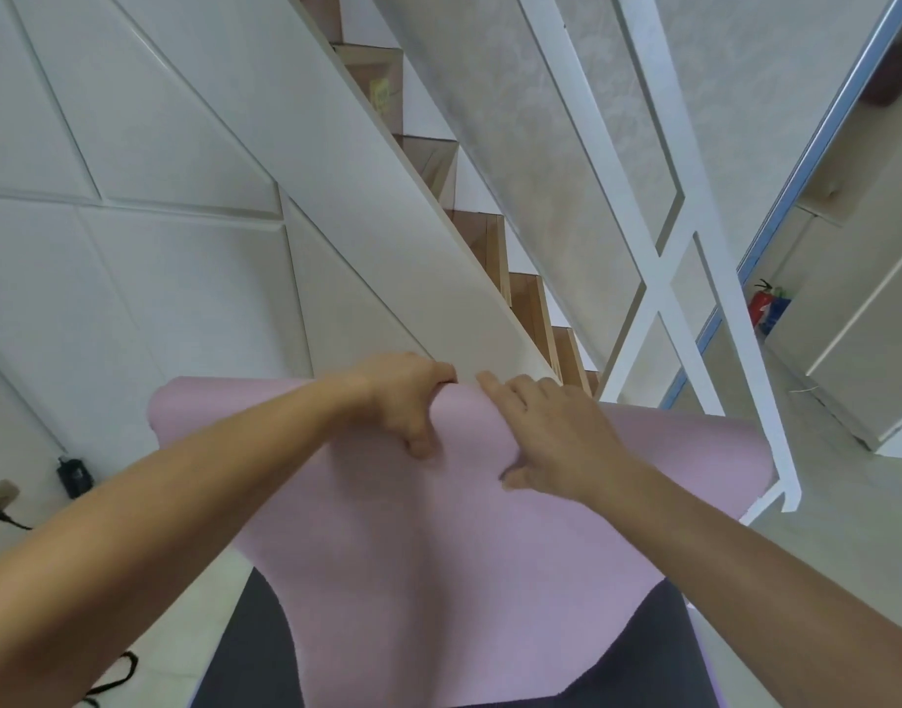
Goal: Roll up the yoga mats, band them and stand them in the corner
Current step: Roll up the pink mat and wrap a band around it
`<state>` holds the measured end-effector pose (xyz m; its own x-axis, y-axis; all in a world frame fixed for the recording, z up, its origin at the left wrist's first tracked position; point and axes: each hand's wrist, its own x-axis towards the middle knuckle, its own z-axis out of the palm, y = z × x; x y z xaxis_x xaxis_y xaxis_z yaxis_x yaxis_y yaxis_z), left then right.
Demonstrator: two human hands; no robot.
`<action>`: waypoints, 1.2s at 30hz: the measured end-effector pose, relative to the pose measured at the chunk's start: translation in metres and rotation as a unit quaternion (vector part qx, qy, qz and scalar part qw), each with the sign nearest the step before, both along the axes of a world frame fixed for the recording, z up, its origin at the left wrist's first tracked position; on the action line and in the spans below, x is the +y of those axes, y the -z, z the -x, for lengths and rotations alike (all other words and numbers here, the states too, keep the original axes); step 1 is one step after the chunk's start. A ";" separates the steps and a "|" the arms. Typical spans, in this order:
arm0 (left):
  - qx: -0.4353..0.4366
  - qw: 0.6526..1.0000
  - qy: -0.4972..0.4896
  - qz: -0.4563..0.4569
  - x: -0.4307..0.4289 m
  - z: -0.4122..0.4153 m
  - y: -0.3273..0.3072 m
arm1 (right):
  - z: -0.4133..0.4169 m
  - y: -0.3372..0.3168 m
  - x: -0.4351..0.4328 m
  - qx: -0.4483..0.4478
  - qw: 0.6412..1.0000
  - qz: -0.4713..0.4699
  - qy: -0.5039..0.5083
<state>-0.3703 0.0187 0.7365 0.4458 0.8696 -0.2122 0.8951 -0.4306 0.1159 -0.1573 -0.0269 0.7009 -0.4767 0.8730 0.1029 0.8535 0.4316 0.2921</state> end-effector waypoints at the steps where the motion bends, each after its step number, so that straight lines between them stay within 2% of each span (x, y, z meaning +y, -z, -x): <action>1: -0.030 0.998 0.001 0.052 0.001 0.002 -0.003 | 0.001 0.001 -0.002 -0.001 1.000 -0.013 -0.002; 3: -0.089 0.985 -0.010 0.146 0.000 0.006 -0.007 | 0.001 -0.003 -0.001 0.027 1.000 0.009 -0.006; 5: -0.090 0.983 -0.005 0.160 -0.003 0.005 -0.008 | 0.000 -0.010 0.005 0.054 0.997 0.055 -0.007; 7: -0.018 0.997 0.025 0.069 -0.010 0.001 -0.004 | -0.002 -0.019 0.011 0.070 0.993 0.098 0.004; 9: 0.061 0.994 0.053 -0.075 -0.019 -0.003 0.007 | -0.006 -0.029 0.017 0.091 0.986 0.141 0.025; 11: 0.076 0.979 0.059 -0.179 -0.029 -0.008 0.022 | -0.008 -0.038 0.022 0.102 0.979 0.175 0.034; 12: 0.064 0.977 0.058 -0.195 -0.030 -0.009 0.028 | -0.009 -0.040 0.023 0.101 0.977 0.187 0.034; 15: 0.017 0.986 0.046 -0.157 -0.022 -0.009 0.026 | -0.008 -0.035 0.016 0.089 0.977 0.190 0.036; 19: -0.003 1.000 0.018 -0.019 -0.012 -0.005 0.005 | 0.000 -0.019 -0.004 -0.002 0.999 0.050 0.007; 21: -0.030 0.998 0.011 0.046 -0.009 -0.003 -0.002 | 0.002 -0.015 -0.006 0.007 1.000 0.015 -0.006; 23: -0.041 0.997 0.009 0.070 -0.008 -0.002 -0.005 | 0.003 -0.018 -0.001 0.029 0.999 0.039 -0.008; 25: -0.002 0.999 0.029 0.018 -0.014 -0.002 0.001 | 0.001 -0.024 0.007 0.055 0.995 0.088 0.004; 28: 0.086 0.976 0.062 -0.192 -0.029 -0.007 0.023 | -0.003 -0.037 0.018 0.099 0.981 0.166 0.031; 30: 0.074 0.963 0.058 -0.254 -0.032 -0.008 0.033 | -0.004 -0.041 0.019 0.106 0.978 0.178 0.026; 33: 0.019 0.980 0.038 -0.195 -0.023 -0.005 0.029 | -0.005 -0.035 0.010 0.075 0.987 0.145 0.013; 36: 0.012 0.995 0.020 -0.095 -0.013 -0.006 0.011 | -0.007 -0.016 -0.003 -0.009 0.999 0.045 0.002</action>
